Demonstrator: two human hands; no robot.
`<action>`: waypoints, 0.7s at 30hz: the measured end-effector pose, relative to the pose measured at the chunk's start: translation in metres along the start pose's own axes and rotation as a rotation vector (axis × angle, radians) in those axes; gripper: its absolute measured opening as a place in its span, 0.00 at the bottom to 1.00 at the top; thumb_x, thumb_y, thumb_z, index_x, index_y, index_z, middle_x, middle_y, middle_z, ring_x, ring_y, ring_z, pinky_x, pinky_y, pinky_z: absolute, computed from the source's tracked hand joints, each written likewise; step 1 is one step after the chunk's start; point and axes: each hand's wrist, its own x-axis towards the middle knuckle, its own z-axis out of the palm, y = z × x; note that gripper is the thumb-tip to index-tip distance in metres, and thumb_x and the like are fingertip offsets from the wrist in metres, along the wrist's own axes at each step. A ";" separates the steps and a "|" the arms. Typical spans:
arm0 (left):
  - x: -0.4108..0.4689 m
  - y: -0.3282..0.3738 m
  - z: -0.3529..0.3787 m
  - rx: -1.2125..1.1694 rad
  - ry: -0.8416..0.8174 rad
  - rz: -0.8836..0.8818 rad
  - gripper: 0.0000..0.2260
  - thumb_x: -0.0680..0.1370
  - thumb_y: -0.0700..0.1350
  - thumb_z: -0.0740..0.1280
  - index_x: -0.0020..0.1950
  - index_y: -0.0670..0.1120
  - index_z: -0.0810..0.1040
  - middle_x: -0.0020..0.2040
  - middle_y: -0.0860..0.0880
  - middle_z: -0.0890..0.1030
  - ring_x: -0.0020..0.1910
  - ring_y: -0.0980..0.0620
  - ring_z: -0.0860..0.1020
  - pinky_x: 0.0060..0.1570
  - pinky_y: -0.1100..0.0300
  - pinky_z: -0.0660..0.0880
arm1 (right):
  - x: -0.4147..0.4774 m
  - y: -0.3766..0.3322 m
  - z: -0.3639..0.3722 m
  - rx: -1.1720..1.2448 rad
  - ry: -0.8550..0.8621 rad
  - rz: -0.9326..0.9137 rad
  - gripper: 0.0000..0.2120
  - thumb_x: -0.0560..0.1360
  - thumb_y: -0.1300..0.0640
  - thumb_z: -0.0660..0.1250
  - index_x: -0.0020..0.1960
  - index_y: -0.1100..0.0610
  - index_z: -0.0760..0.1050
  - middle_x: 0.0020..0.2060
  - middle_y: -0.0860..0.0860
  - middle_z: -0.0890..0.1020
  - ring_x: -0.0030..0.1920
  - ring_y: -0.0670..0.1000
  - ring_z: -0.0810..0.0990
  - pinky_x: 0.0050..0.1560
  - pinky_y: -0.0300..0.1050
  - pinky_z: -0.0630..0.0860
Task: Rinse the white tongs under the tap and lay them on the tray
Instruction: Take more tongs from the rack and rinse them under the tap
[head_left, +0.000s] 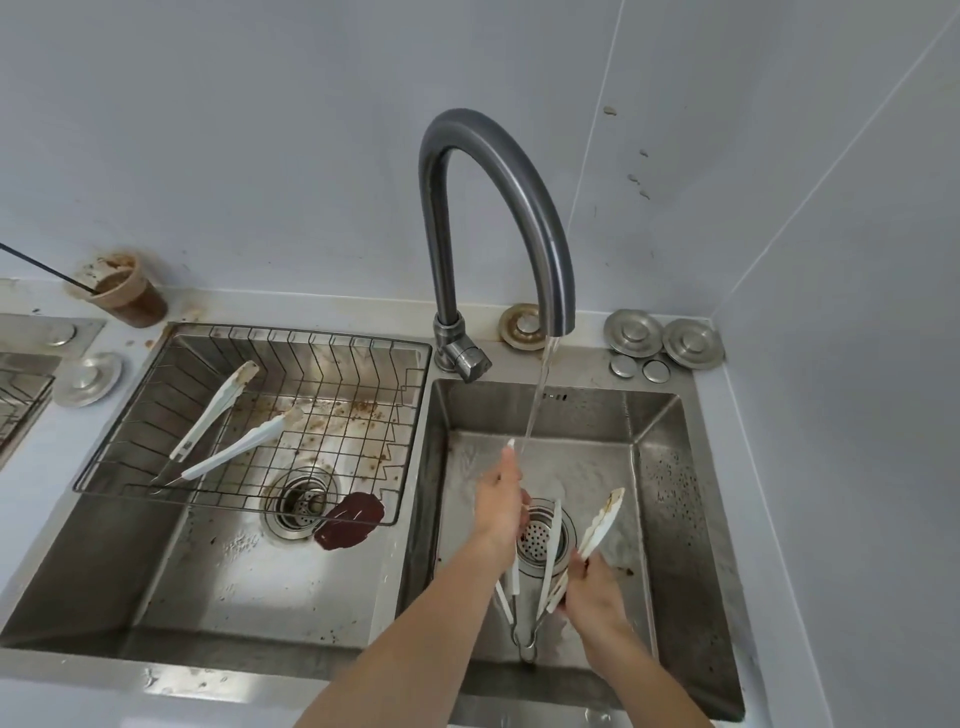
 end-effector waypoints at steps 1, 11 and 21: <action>0.001 0.002 0.001 0.127 0.033 0.076 0.23 0.79 0.63 0.54 0.51 0.45 0.75 0.33 0.45 0.76 0.29 0.50 0.75 0.35 0.50 0.77 | -0.003 0.000 0.000 -0.004 0.001 -0.003 0.13 0.82 0.56 0.50 0.55 0.63 0.69 0.48 0.62 0.80 0.49 0.60 0.80 0.54 0.60 0.77; 0.033 0.034 0.032 0.708 -0.048 -0.075 0.35 0.78 0.66 0.43 0.72 0.43 0.66 0.65 0.36 0.74 0.63 0.41 0.74 0.64 0.47 0.69 | -0.015 -0.024 -0.005 0.290 -0.055 0.084 0.09 0.82 0.61 0.54 0.48 0.64 0.69 0.38 0.57 0.76 0.35 0.50 0.76 0.37 0.44 0.80; 0.016 0.037 -0.003 -0.053 -0.263 -0.123 0.12 0.78 0.54 0.65 0.49 0.45 0.74 0.29 0.51 0.73 0.24 0.55 0.68 0.25 0.62 0.67 | 0.009 -0.029 -0.002 0.356 -0.069 0.109 0.11 0.82 0.62 0.53 0.56 0.67 0.70 0.35 0.59 0.75 0.32 0.54 0.77 0.32 0.46 0.77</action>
